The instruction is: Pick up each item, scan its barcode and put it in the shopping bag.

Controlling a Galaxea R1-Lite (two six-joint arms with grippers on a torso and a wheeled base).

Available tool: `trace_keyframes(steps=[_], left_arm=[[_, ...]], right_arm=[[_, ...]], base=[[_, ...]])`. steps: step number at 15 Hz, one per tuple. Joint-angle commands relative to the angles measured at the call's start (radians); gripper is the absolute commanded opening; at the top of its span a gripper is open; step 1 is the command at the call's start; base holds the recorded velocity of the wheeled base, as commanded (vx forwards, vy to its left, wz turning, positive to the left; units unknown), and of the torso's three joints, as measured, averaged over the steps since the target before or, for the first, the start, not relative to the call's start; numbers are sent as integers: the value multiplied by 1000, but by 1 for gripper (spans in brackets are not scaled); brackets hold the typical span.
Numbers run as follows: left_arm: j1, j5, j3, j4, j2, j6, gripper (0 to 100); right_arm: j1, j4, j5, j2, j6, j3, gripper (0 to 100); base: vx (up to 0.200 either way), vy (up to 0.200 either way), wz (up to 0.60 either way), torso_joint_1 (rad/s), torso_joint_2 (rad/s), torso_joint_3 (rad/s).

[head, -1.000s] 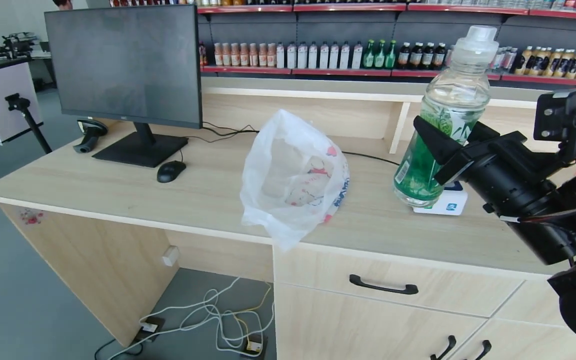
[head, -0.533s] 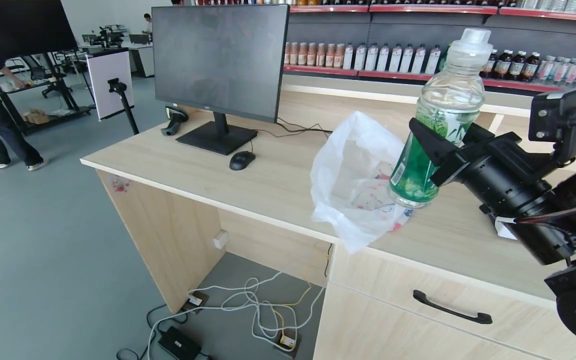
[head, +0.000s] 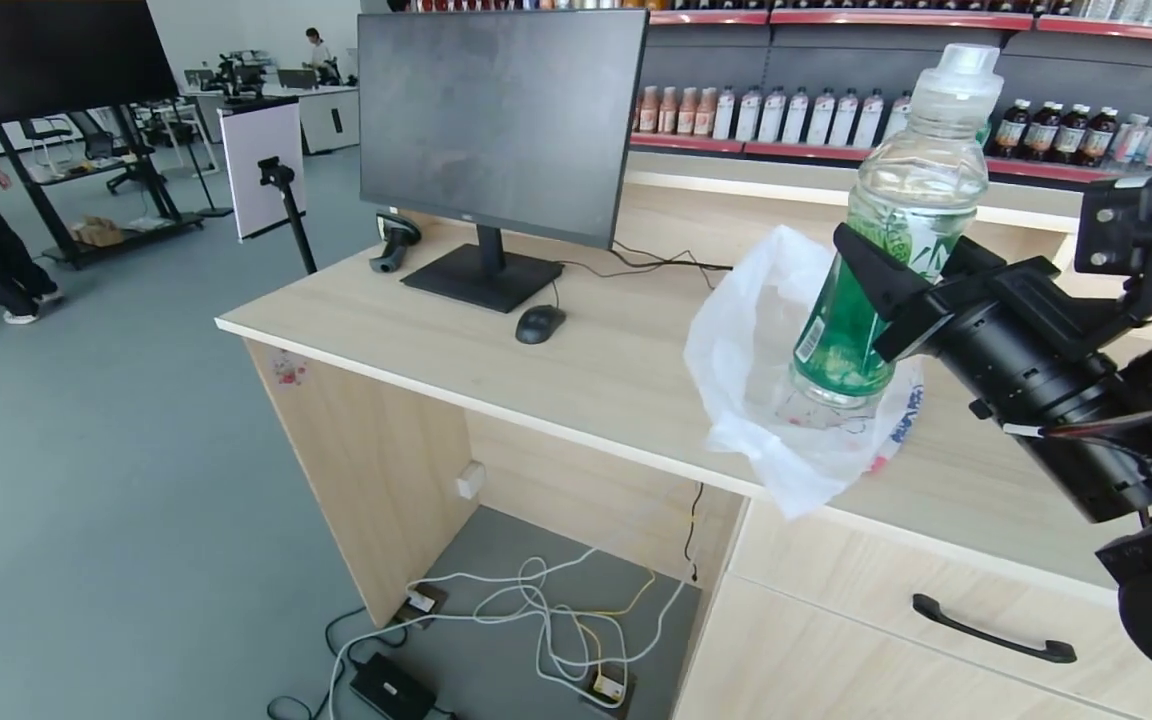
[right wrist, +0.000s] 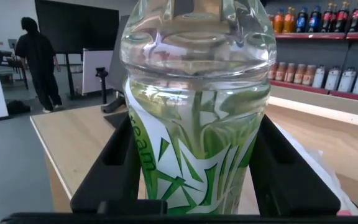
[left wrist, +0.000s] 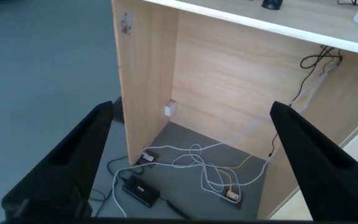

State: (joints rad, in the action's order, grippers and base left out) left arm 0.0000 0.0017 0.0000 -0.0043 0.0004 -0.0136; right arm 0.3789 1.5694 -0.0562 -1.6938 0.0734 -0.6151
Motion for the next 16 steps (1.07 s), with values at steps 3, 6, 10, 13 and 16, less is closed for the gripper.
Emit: trace_keyframes(steps=[3, 6, 10, 13, 16], left_arm=[[0, 0, 0, 0, 0, 3, 100], [2, 0, 0, 0, 0, 1, 100], [0, 0, 0, 0, 0, 1, 100], [0, 1, 0, 0, 0, 1, 100], [0, 0, 0, 0, 0, 1, 100]], right_arm=[[-17, 1, -1, 8, -1, 8, 0], [-18, 1, -1, 17, -1, 12, 0], [-18, 1, -1, 19, -1, 15, 0], [-18, 1, -1, 20, -1, 15, 0], [-20, 1, -1, 19, -1, 17, 0]], base=[[0, 133, 0, 2, 2, 2], [0, 0, 0, 0, 0, 0], [100, 0, 0, 0, 1, 0], [200, 0, 0, -7, -2, 7], [200, 0, 0, 22, 4, -4]])
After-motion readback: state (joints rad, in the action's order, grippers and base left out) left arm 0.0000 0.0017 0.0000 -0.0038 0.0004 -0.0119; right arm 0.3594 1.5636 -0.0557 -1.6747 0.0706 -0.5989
